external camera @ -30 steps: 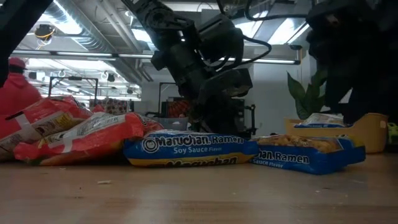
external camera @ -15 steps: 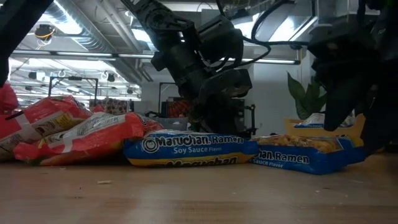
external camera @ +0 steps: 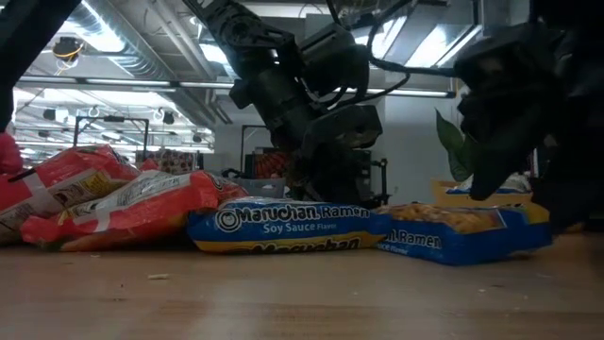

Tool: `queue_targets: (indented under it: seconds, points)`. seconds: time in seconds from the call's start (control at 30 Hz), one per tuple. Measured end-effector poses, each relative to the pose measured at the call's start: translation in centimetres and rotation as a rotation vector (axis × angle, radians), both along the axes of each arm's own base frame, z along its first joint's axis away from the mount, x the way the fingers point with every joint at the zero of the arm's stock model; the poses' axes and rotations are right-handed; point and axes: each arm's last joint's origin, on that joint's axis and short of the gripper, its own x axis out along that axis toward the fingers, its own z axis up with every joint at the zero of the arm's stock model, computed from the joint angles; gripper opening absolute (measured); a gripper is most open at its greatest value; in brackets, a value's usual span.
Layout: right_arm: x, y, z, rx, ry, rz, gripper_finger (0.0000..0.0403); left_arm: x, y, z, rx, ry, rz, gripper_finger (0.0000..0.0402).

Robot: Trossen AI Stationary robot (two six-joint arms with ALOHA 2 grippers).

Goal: Sort Maruchan noodles
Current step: Put the blue noodle pack into the yellow bin

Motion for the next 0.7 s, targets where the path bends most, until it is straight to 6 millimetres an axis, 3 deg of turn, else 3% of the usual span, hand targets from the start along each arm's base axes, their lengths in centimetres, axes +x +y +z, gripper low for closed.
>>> queue_targets:
  seconds: [0.5, 0.7]
  points:
    - [0.4, -0.7, 0.1, 0.023, 0.009, -0.002, 0.0019, 0.3, 0.1, 1.4, -0.018, -0.024, 0.016, 0.0000]
    - [0.4, -0.7, 0.2, 0.021, 0.007, -0.006, 0.0005, -0.1, 1.1, 2.4, -0.033, -0.018, 0.031, 0.0000]
